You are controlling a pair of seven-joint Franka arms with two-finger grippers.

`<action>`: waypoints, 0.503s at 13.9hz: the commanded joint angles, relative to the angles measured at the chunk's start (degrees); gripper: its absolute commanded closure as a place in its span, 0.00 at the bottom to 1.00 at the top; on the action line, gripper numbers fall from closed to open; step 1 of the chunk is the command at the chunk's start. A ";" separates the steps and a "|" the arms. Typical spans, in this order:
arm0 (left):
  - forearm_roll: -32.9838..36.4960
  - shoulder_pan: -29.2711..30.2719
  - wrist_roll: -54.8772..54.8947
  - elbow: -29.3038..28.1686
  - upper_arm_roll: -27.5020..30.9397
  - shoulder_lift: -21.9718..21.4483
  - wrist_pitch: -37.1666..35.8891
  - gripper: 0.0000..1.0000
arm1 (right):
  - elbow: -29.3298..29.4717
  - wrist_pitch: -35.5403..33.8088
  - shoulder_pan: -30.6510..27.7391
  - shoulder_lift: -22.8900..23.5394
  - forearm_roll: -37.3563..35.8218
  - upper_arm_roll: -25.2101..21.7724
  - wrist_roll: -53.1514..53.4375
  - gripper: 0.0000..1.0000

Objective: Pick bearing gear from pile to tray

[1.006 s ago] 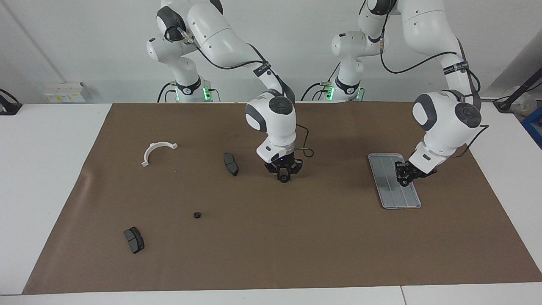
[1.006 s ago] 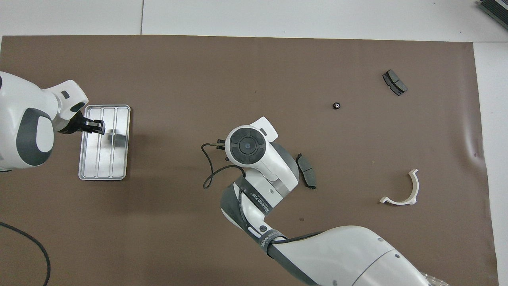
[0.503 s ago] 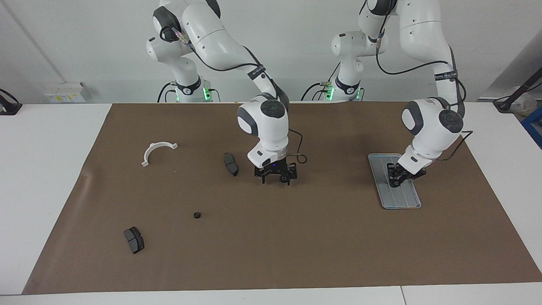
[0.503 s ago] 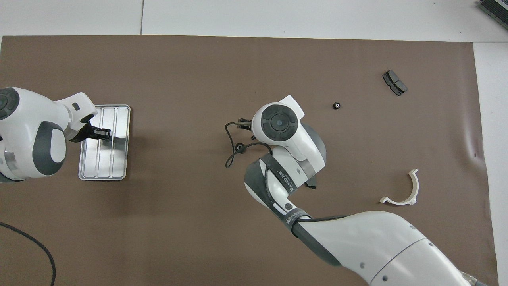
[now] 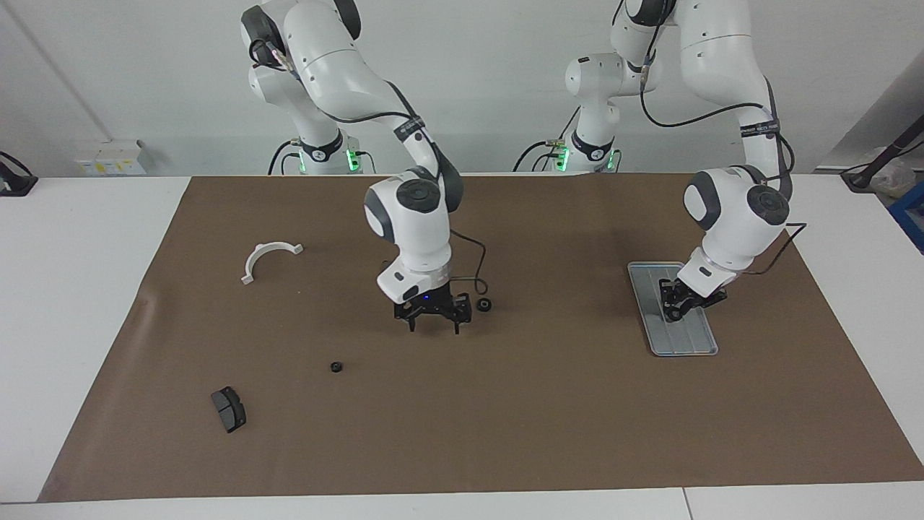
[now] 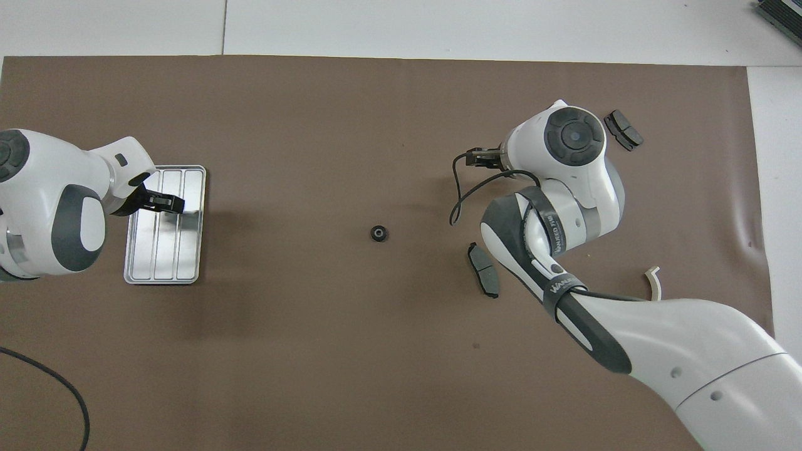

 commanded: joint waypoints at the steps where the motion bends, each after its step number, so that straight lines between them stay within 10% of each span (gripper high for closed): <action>1: -0.87 -1.05 0.57 0.97 0.65 -0.53 -0.48 0.00 | -2.76 4.78 -2.03 0.76 -0.12 0.87 -2.56 0.00; 7: -0.25 -15.96 -23.20 6.87 0.74 0.08 -4.61 0.19 | -3.38 4.53 -5.64 2.26 -0.12 0.87 -6.87 0.04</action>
